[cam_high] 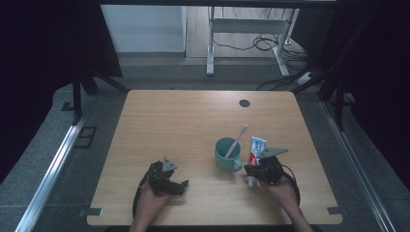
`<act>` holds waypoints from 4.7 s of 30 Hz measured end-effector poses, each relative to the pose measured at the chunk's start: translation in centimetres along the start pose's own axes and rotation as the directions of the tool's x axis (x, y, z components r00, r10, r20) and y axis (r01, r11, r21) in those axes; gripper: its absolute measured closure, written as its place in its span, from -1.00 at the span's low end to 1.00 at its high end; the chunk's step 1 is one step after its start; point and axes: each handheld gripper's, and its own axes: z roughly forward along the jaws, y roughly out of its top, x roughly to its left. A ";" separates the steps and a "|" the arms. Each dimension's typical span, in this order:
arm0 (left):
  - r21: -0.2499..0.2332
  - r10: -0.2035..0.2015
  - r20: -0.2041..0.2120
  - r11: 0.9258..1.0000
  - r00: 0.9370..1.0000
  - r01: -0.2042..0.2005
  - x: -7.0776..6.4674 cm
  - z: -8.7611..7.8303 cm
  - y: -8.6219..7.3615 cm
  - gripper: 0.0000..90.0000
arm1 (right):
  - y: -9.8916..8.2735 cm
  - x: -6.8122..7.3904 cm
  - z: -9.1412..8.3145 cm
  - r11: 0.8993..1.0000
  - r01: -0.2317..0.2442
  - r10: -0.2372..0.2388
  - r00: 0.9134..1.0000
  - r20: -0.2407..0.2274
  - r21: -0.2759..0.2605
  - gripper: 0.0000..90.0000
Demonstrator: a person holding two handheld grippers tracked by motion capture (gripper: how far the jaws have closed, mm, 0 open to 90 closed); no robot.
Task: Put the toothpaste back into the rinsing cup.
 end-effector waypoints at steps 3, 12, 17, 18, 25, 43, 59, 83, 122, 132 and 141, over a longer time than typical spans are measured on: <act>-0.001 -0.001 -0.001 1.000 1.000 0.001 0.0 0.0 0.0 -0.97 | -0.2 -0.1 -0.3 1.000 0.000 0.000 1.000 0.004 0.004 0.97; -0.001 0.000 -0.002 1.000 1.000 0.000 0.0 0.0 0.0 -0.97 | -1.3 -1.0 -1.6 1.000 -0.012 0.012 1.000 0.023 0.004 0.94; -0.001 0.002 -0.003 1.000 1.000 -0.002 0.0 0.0 0.0 -0.96 | -1.7 -1.4 -2.2 1.000 -0.021 0.020 0.999 0.034 0.006 0.93; -0.001 0.002 -0.003 1.000 1.000 -0.002 0.0 0.0 0.0 -0.96 | -1.9 -1.5 -2.4 1.000 -0.024 0.023 0.999 0.039 0.007 0.93; -0.001 0.003 -0.003 1.000 1.000 -0.003 0.0 0.0 0.0 -0.96 | -2.5 -2.1 -3.1 0.999 -0.045 0.045 0.998 0.050 0.013 0.88; -0.001 -0.002 -0.003 1.000 1.000 0.002 0.0 0.0 0.0 -0.96 | -0.3 -3.6 -3.6 0.992 -0.075 0.063 0.991 0.121 0.097 0.12; 0.001 -0.002 -0.003 1.000 1.000 0.002 0.0 0.0 0.0 -0.96 | 2.8 -5.4 -1.1 0.930 -0.148 0.095 0.981 0.168 0.337 -0.16; 0.002 0.001 0.000 1.000 1.000 -0.001 0.0 -0.1 0.0 -0.96 | 5.9 -5.6 3.4 0.793 -0.176 0.058 0.975 0.215 0.583 -0.06; 0.001 0.004 0.002 1.000 1.000 -0.004 0.0 -0.1 0.0 -0.95 | 5.4 -6.0 1.1 0.849 -0.148 0.058 0.980 0.190 0.508 0.58; 0.001 0.007 0.002 1.000 1.000 -0.007 0.0 -0.1 0.0 -0.95 | 5.1 -5.6 -0.3 0.876 -0.124 0.045 0.983 0.178 0.466 0.59; 0.001 0.005 0.002 1.000 1.000 -0.005 0.0 -0.1 0.0 -0.95 | 4.9 -5.7 -1.7 0.904 -0.121 0.050 0.982 0.180 0.411 0.59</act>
